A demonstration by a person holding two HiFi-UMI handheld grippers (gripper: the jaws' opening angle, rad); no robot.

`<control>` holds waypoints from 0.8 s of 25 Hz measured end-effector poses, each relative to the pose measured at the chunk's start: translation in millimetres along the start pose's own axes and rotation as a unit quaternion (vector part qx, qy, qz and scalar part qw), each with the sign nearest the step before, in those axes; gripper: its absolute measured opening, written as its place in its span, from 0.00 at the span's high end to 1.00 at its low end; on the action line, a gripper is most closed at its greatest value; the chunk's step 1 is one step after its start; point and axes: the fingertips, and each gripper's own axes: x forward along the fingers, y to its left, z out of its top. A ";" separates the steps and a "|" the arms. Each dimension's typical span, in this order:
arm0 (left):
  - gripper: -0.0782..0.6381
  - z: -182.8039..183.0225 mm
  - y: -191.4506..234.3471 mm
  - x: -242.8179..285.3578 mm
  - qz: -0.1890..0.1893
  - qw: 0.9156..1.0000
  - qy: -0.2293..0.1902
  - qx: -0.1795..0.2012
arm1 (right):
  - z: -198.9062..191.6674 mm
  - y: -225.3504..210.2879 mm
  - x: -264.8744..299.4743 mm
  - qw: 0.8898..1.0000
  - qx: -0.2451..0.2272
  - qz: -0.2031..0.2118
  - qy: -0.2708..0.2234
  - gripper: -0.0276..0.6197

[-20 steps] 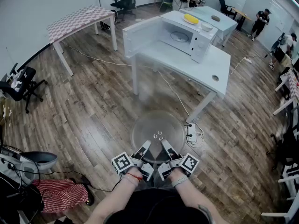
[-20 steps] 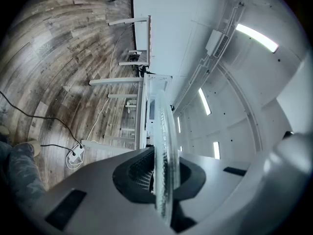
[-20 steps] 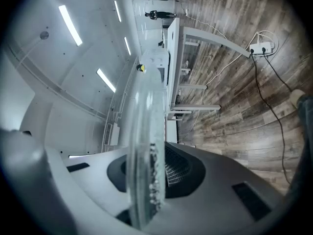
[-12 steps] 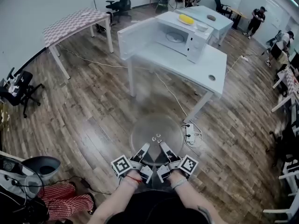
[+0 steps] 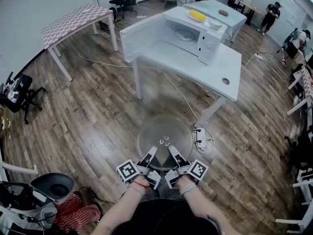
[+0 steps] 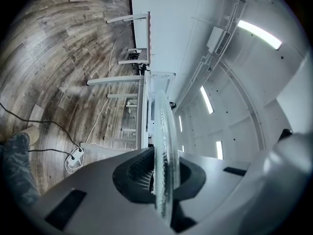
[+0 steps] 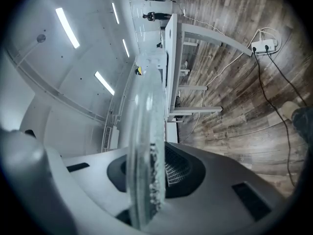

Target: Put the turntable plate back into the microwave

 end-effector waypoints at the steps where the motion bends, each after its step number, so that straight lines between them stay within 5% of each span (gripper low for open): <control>1: 0.85 3.7 0.5 5.4 0.000 1.000 -0.002 -0.004 | 3.5 -0.9 6.2 1.000 -0.001 -0.001 0.002 0.85; 20: 0.85 80.4 10.8 133.6 0.006 0.999 -0.036 -0.008 | 94.7 -9.1 131.5 0.999 0.008 -0.007 0.037 0.85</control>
